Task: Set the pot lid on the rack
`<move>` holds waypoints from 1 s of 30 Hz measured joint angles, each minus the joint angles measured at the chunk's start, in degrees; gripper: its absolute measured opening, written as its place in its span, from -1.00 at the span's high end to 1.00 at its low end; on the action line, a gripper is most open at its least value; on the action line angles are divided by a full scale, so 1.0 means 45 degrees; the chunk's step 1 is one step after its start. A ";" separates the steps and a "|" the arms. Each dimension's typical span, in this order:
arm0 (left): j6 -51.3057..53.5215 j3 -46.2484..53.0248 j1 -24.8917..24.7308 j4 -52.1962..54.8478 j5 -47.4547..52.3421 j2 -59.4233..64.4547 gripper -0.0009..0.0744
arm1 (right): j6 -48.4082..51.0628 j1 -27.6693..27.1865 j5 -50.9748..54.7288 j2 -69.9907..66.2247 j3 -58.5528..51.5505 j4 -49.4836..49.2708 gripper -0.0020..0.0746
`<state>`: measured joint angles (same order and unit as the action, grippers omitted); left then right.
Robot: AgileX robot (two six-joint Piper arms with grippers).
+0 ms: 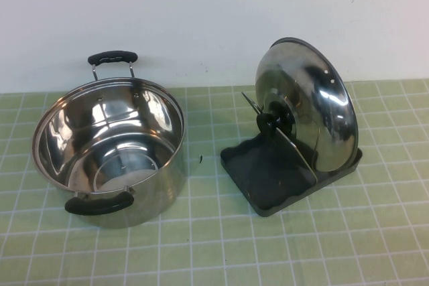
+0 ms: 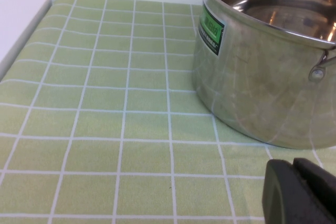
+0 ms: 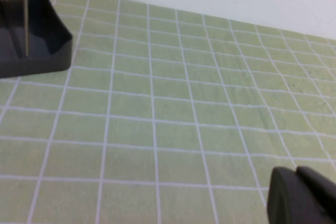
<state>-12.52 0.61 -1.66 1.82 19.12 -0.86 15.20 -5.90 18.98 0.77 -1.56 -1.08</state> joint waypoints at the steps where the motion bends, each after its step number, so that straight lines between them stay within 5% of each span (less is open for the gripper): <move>1: 0.0000 0.0000 0.0000 0.0000 0.0000 0.0000 0.98 | -0.0092 -0.0154 0.0028 0.0000 0.0000 0.0025 0.95; 30: -0.0039 0.0000 0.0000 0.0000 0.0000 0.0000 0.98 | -0.2139 0.0588 0.0102 0.0000 0.0024 0.0164 0.95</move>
<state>-12.70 0.61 -1.66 1.82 19.12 -0.86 5.58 -3.26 19.44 0.77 -1.46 -0.35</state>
